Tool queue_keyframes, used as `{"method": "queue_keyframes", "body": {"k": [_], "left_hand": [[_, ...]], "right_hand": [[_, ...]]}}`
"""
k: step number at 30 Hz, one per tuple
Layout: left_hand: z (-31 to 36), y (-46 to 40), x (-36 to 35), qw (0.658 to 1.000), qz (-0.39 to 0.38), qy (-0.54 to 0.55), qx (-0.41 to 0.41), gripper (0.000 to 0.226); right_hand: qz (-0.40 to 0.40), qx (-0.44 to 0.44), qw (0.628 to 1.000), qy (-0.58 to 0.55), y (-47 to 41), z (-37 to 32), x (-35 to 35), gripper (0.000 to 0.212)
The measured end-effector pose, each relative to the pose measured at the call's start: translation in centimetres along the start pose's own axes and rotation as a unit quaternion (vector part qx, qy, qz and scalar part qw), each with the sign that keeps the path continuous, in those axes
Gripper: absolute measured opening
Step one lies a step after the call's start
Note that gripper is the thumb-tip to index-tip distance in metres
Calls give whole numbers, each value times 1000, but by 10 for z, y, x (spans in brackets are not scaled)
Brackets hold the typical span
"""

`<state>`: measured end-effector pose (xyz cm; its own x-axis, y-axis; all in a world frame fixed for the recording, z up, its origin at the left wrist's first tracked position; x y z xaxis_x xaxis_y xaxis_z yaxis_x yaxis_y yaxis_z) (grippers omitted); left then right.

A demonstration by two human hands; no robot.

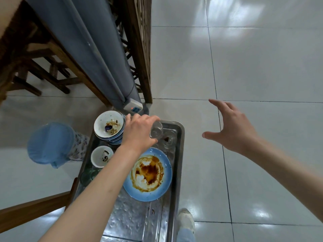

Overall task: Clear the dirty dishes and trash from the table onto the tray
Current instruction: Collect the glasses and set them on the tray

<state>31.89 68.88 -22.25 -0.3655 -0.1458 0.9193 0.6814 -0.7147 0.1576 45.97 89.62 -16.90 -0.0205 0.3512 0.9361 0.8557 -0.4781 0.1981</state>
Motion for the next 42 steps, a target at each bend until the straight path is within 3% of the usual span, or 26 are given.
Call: {"method": "queue_keyframes", "body": {"k": [9, 25, 33, 39, 42], "left_hand": [[-7, -17, -4, 999, 28, -32, 0, 60], [-7, -49, -21, 995, -83, -53, 5, 54], [-2, -44, -38, 991, -100, -86, 3, 53], [-4, -41, -43, 989, -93, -111, 1, 63], [-5, -40, -38, 988, -109, -105, 10, 87]], "right_hand": [[-6, -15, 1000, -5, 9, 11, -9, 97], [-13, -26, 1000, -11, 4, 22, -19, 96], [-19, -25, 999, -8, 1, 23, -19, 97], [-24, -28, 999, -4, 3, 26, -19, 97], [-26, -26, 999, -6, 2, 25, -17, 97]]}}
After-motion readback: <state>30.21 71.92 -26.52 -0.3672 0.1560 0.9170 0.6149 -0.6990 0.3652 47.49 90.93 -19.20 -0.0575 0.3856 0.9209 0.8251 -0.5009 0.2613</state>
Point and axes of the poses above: each hand's wrist, its own y-axis away from the middle knuckle, its own x-axis out of the back of the hand, z = x × y, the point moved 1 cm from there along -y, towards the middle knuckle, and after that the axes turned 11 degrees about y, right-handed, at the moved point
